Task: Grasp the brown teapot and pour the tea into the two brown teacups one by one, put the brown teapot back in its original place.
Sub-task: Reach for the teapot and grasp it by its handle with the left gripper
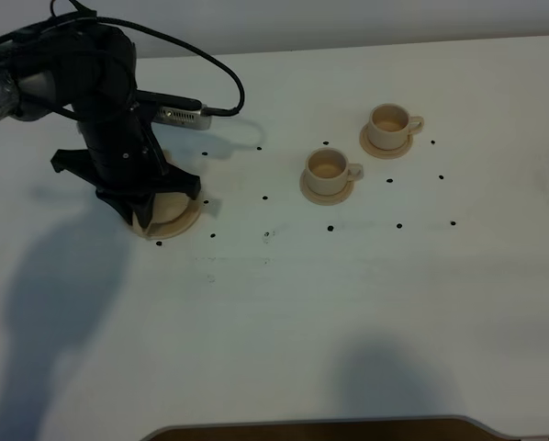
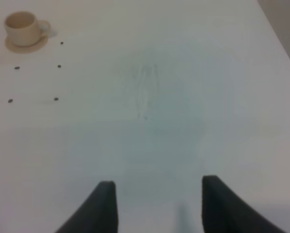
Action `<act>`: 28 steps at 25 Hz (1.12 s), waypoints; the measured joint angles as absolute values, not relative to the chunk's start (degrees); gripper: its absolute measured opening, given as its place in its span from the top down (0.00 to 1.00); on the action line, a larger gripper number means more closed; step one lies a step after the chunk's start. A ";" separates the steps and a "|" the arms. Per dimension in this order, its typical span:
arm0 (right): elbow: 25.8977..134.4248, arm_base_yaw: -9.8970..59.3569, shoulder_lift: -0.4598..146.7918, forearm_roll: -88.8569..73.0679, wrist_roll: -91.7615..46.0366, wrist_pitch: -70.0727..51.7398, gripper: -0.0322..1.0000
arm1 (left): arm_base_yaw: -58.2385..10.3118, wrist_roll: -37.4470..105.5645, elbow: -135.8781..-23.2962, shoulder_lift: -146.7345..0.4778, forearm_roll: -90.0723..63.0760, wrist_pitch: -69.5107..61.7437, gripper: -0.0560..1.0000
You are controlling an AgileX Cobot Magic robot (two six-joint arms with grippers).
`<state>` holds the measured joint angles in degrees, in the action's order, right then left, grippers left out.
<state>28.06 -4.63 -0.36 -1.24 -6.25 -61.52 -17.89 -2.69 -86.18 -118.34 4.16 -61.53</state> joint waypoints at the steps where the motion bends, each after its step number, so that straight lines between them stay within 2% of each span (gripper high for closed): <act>1: 28.06 -4.63 -0.36 -1.24 -6.25 -61.52 0.58 | -17.89 -2.43 -86.18 -117.89 4.39 -61.53 0.83; 28: 28.06 -4.63 -0.36 -1.24 -6.25 -61.52 0.58 | -17.89 0.00 -86.04 -119.85 4.87 -61.55 0.83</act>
<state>28.06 -4.63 -0.36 -1.24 -6.25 -61.52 -17.89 0.00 -86.04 -119.85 4.87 -61.55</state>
